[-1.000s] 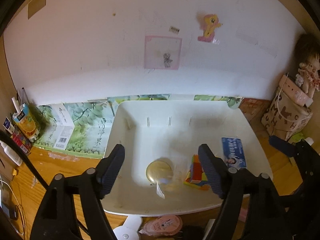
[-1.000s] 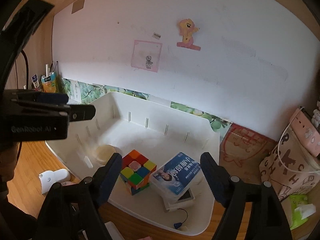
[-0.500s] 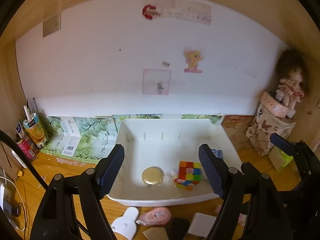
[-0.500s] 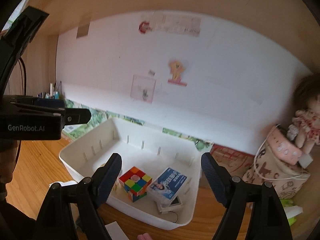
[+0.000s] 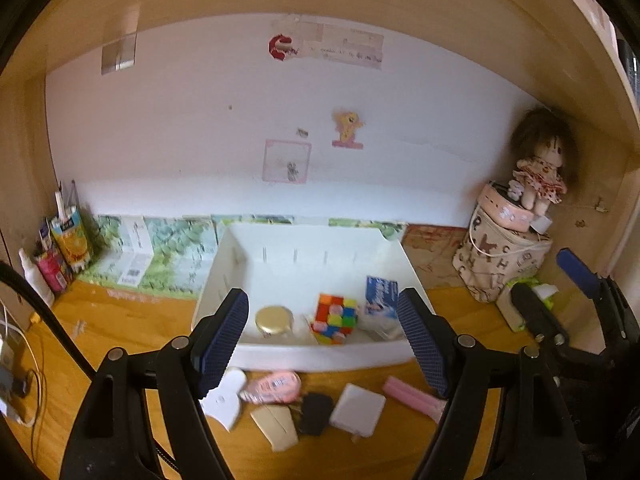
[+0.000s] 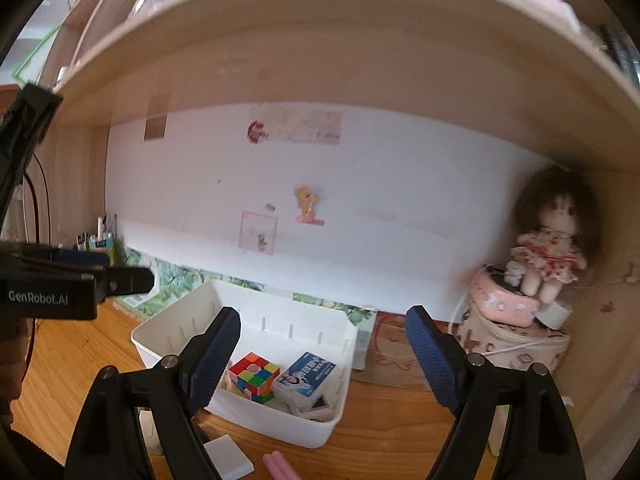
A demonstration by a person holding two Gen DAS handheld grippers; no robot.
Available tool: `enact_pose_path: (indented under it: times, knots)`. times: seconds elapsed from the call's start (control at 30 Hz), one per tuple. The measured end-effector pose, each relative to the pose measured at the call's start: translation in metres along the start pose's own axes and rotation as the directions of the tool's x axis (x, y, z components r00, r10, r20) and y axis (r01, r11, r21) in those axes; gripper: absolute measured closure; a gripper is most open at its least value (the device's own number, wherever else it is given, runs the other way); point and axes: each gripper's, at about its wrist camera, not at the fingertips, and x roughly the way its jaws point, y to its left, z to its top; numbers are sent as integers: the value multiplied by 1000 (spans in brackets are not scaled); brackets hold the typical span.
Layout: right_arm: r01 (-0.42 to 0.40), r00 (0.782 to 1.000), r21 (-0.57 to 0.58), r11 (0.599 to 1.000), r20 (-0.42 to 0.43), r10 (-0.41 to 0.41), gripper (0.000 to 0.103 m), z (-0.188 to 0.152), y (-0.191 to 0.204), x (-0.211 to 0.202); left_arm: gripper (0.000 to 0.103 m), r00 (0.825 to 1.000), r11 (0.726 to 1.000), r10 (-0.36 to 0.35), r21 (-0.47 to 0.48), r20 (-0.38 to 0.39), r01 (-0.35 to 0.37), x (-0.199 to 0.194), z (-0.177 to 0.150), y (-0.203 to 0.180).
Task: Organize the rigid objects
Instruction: 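Withdraw both open tools from the bin back over the desk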
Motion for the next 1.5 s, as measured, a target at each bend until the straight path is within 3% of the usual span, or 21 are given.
enact_pose_path:
  times: [0.17, 0.33, 0.57, 0.73, 0.87, 1.03, 1.23, 1.5]
  knots:
    - [22, 999, 20, 1000, 33, -23, 14, -12, -9, -29, 23, 999, 999, -20, -31, -50, 18, -1, -17, -8]
    - [29, 1000, 30, 999, 5, -29, 14, -30, -16, -43, 23, 994, 999, -27, -43, -103, 23, 2, -30, -18]
    - [34, 994, 40, 999, -110, -30, 14, -68, -28, -50, 23, 983, 999, -35, -46, -180, 27, 14, -42, -33]
    - [14, 981, 55, 998, -196, -3, 14, -92, -31, -49, 23, 962, 997, -49, -75, -270, 30, 35, -51, -40]
    - [-13, 965, 70, 997, -259, 30, 14, -106, -33, -44, 23, 929, 993, -62, -115, -365, 21, 57, -60, -44]
    - [-46, 949, 86, 995, -306, 70, 14, -114, -38, -31, 21, 868, 985, -72, -171, -491, -15, 89, -75, -45]
    - [-106, 924, 111, 988, -356, 139, 14, -123, -42, -10, 19, 816, 972, -89, -230, -571, -56, 118, -82, -44]
    - [-159, 882, 165, 973, -419, 215, 14, -133, -50, 25, 19, 745, 951, -60, -265, -664, -160, 150, -91, -38]
